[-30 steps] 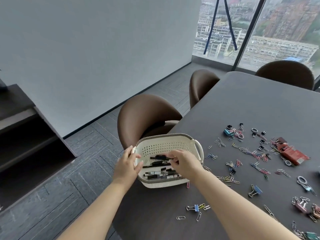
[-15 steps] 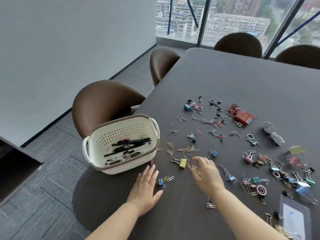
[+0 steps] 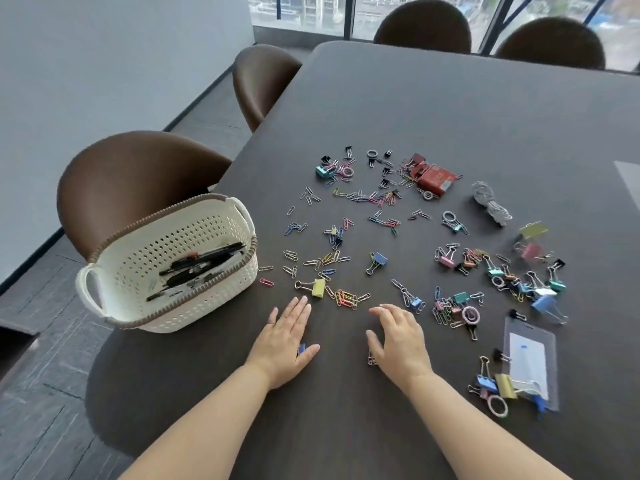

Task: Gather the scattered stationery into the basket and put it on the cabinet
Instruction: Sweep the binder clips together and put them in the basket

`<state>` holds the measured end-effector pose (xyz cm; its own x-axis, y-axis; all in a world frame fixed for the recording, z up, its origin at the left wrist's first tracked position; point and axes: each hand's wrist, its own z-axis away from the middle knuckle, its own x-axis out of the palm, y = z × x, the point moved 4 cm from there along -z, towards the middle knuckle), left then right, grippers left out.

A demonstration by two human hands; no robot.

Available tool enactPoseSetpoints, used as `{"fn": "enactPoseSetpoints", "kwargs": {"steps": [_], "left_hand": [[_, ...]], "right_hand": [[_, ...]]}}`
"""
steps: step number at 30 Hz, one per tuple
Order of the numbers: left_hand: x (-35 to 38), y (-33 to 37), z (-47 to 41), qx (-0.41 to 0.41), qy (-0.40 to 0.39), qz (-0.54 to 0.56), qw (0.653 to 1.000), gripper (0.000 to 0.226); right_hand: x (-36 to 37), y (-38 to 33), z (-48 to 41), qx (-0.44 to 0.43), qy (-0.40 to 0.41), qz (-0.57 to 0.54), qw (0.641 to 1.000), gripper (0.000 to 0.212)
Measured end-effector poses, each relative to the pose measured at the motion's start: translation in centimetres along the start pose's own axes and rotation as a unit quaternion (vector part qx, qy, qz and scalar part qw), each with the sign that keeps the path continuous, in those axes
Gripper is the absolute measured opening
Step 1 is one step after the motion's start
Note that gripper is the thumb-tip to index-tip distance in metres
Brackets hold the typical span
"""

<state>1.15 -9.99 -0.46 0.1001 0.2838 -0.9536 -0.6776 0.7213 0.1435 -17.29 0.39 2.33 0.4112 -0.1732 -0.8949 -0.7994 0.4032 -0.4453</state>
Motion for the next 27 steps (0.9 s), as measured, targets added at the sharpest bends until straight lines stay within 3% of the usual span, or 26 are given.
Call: {"fn": "enactPoseSetpoints", "kwargs": {"steps": [3, 5, 7, 13, 17, 19, 22, 27], "left_hand": [[-0.5, -1.4, -0.4, -0.053, 0.059, 0.007, 0.997, 0.093], [-1.1, -2.6, -1.1, -0.119, 0.024, 0.016, 0.992, 0.097], [-1.7, -2.6, -2.2, -0.132, -0.003, 0.005, 0.991, 0.093], [-0.7, 3.1, -2.7, 0.021, -0.016, 0.022, 0.999, 0.105], [-0.4, 3.1, -1.6, -0.037, 0.023, -0.010, 0.999, 0.087], [-0.1, 3.0, -1.2, -0.056, 0.016, -0.007, 0.998, 0.094], [0.1, 4.5, -1.9, -0.015, -0.013, 0.000, 1.000, 0.104], [-0.8, 8.6, -4.5, 0.076, -0.021, 0.011, 0.997, 0.093]], "right_hand": [[-0.8, 1.3, 0.8, 0.020, 0.019, 0.010, 1.000, 0.037], [-1.2, 2.1, 1.3, 0.034, 0.024, 0.019, 0.999, 0.037], [-1.2, 2.7, 1.7, 0.048, 0.021, 0.016, 0.998, 0.036], [-1.2, 3.2, 2.4, 0.071, 0.012, 0.012, 0.997, 0.039], [-1.9, 4.3, 2.9, 0.099, 0.045, 0.063, 0.992, 0.044], [-2.1, 5.0, 3.5, 0.130, 0.054, 0.085, 0.986, 0.055], [-1.5, 6.0, 4.7, 0.166, 0.049, 0.091, 0.981, 0.064], [-2.3, 7.9, 6.7, 0.185, 0.077, 0.099, 0.975, 0.059]]}}
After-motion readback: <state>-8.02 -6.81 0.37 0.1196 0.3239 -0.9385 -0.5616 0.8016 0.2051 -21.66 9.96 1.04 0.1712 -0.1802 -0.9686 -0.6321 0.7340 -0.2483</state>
